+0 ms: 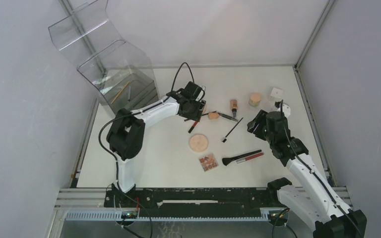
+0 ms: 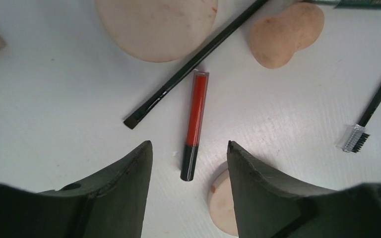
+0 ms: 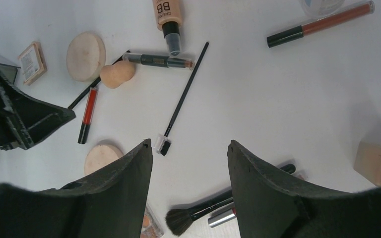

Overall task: Organize the makeup
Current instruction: Pick up the lipstick at the center of the board.

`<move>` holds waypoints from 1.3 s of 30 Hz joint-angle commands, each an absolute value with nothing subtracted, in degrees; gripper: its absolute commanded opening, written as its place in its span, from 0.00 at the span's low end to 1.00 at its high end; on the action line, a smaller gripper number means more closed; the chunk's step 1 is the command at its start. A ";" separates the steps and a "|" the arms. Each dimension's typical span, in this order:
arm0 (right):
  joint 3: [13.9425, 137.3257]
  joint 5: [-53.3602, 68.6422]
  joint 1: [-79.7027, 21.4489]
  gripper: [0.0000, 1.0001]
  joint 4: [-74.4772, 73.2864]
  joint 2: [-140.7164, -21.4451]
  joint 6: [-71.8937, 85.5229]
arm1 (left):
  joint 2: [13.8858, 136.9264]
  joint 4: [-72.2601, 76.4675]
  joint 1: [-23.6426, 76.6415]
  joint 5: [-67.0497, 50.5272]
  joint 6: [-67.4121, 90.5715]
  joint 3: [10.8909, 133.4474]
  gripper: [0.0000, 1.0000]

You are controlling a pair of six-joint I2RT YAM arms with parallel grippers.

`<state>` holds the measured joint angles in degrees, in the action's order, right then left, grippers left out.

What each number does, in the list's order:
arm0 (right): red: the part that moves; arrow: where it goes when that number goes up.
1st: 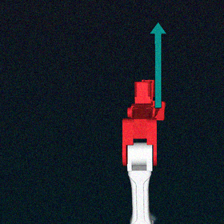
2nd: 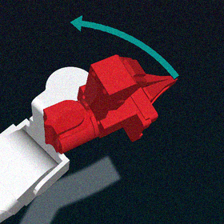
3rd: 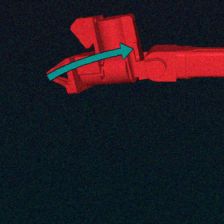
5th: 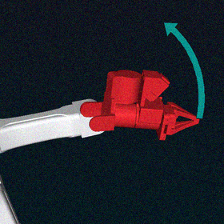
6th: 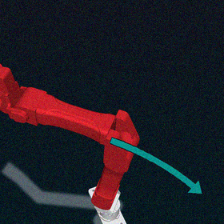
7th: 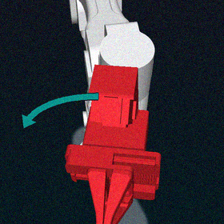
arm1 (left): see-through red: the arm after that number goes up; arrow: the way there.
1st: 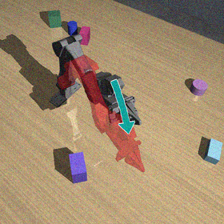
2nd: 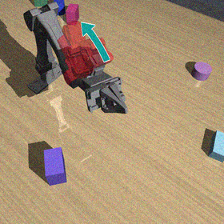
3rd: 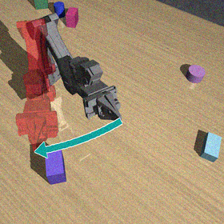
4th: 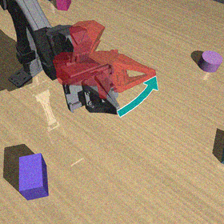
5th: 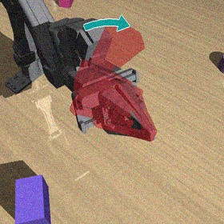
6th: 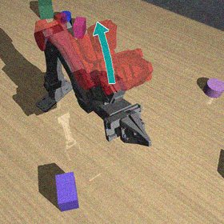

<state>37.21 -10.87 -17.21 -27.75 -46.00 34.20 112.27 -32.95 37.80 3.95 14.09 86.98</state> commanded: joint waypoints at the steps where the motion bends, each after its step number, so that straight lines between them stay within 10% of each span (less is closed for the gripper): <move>1: 37.35 -11.10 -16.87 0.65 -26.43 -46.37 33.91 | 114.83 -31.66 38.58 1.35 13.39 86.35 0.60; 9: 37.36 -11.07 -16.87 0.65 -26.18 -47.17 34.34 | 119.02 -31.97 38.67 0.44 13.43 86.85 0.49; 21: 37.41 -10.46 -16.87 0.65 -25.79 -47.24 34.42 | 116.06 -39.70 38.67 5.59 7.91 87.82 0.01; 39: 36.89 -10.26 -16.87 0.65 -25.40 -47.11 33.79 | 100.23 -57.22 28.20 43.87 -15.12 98.74 0.00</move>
